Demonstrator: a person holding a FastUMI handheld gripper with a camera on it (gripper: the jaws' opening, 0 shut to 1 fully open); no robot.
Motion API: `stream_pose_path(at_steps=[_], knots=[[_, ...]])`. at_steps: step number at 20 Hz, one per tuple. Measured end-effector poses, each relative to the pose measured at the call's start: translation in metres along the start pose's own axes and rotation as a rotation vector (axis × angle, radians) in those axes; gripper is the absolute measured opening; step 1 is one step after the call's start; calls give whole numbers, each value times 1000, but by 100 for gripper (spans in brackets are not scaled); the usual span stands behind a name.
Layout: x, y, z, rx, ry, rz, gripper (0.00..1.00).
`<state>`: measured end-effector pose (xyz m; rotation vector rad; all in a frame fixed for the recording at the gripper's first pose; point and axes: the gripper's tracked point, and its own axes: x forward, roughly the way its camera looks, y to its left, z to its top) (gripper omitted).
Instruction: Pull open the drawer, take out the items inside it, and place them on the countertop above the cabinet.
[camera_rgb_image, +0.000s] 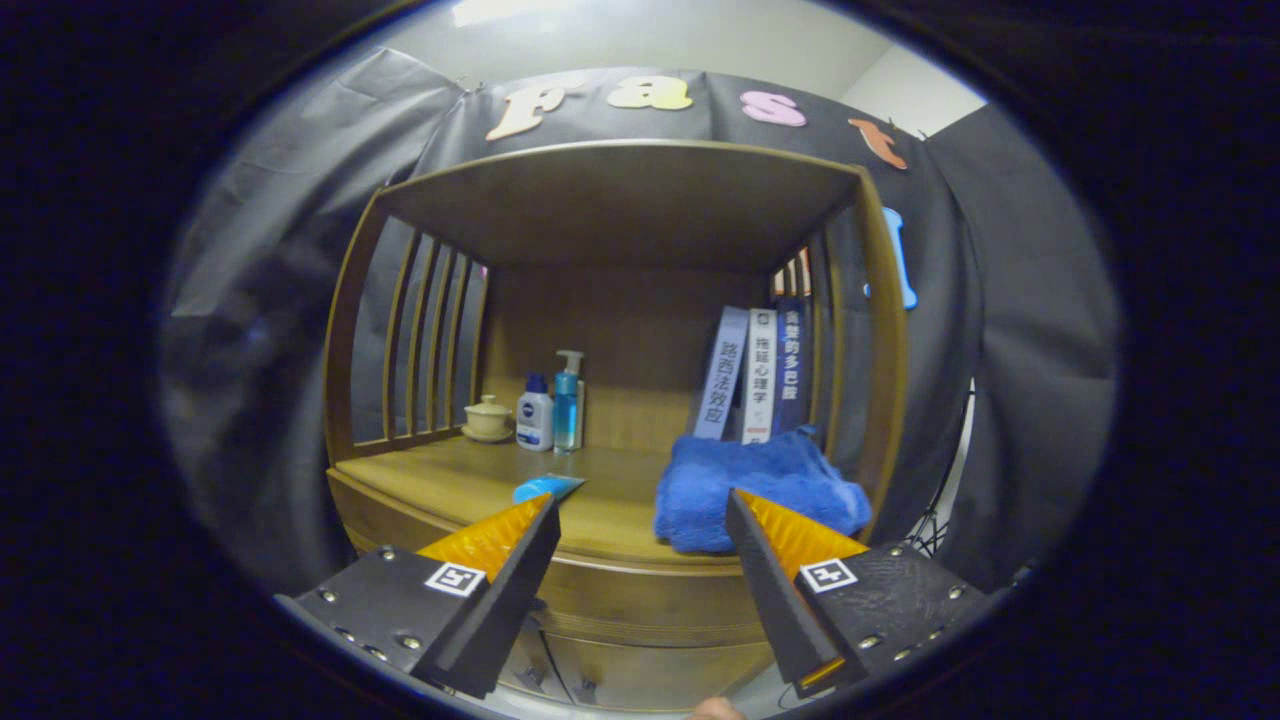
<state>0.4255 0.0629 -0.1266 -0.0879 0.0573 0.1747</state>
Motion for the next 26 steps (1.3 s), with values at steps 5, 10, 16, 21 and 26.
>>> stream_pose_path(at_steps=[5, 10, 16, 21, 26], knots=[[-37, -65, 12, 115, -55, 16, 98], [-84, -125, 1, 174, -67, 4, 98], [-159, -165, -31, 173, -5, -22, 98], [-195, -172, -41, 86, 9, -47, 99], [-217, -174, -44, 113, 8, -59, 98]])
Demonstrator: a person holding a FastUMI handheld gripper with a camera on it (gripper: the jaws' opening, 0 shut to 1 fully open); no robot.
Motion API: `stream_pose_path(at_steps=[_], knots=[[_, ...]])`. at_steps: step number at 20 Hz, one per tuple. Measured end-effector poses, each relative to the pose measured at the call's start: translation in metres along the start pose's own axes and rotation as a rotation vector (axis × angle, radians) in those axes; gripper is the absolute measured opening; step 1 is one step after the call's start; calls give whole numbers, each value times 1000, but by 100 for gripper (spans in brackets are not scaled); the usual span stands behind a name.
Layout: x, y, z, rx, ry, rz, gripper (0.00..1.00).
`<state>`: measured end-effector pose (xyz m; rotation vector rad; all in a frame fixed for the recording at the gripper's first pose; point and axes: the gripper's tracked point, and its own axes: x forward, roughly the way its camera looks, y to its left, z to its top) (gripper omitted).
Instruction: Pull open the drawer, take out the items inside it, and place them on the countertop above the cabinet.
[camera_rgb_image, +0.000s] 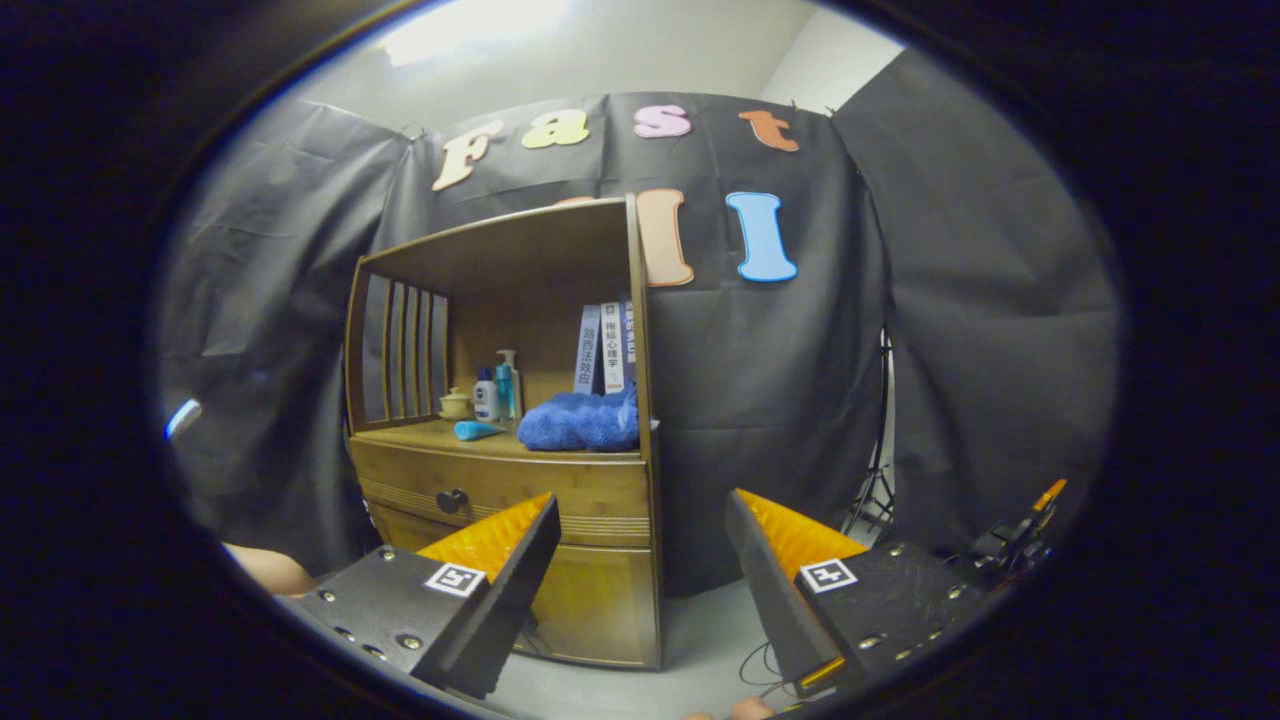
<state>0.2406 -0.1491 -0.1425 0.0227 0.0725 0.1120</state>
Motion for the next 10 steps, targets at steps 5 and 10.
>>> stream_pose_path(at_steps=[5, 10], knots=[[-14, -6, 3, 39, -16, -15, 99], [-17, -11, 10, 69, -40, -27, 99]])
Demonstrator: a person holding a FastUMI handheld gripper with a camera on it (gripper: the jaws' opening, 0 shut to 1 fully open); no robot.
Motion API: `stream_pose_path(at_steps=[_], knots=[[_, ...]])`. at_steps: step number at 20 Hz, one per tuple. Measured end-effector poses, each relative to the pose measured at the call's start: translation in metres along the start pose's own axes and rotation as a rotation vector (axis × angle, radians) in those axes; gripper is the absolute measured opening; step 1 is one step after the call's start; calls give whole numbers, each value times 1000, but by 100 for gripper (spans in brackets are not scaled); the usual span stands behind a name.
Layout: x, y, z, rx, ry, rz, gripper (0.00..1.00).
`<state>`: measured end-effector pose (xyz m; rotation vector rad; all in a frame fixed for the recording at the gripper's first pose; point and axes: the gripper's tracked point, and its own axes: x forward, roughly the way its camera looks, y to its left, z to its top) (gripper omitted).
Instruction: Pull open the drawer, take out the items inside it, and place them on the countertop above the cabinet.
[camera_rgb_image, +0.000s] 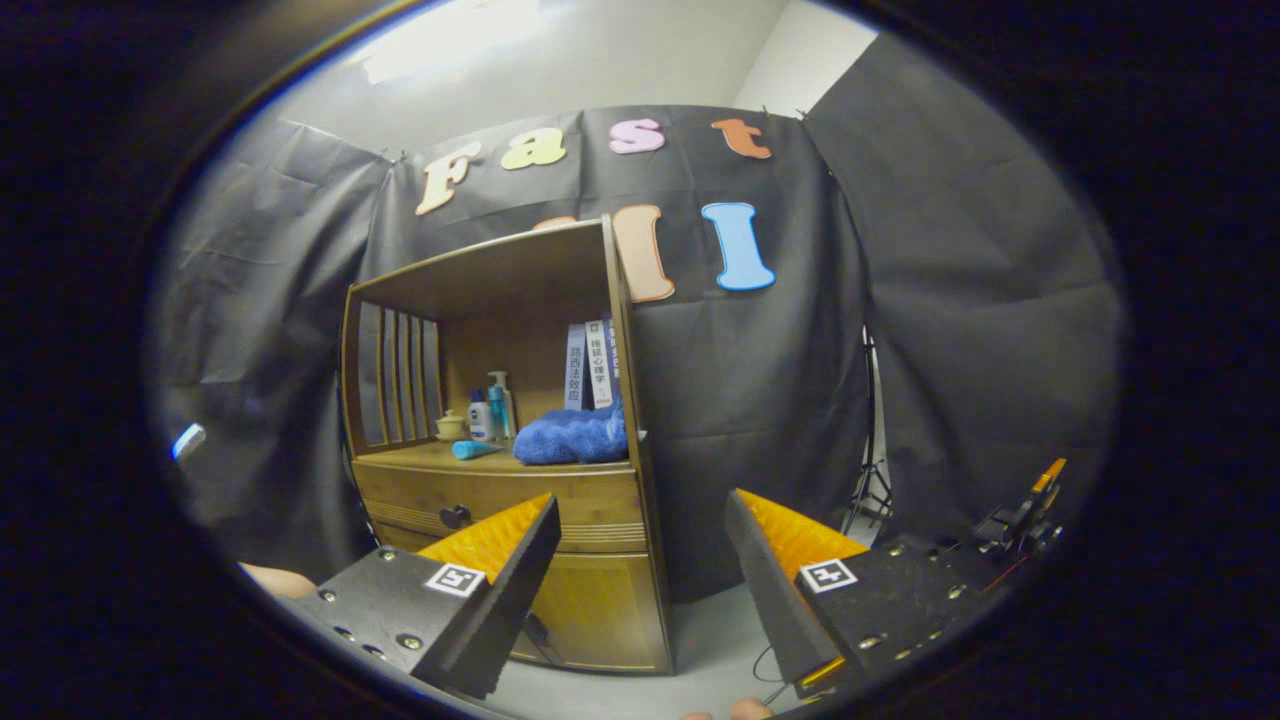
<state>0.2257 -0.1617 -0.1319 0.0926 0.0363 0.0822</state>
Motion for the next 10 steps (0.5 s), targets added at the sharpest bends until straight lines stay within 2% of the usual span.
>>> stream_pose_path(at_steps=[10], knots=[[-1, -5, 9, 16, -46, -16, 98]])
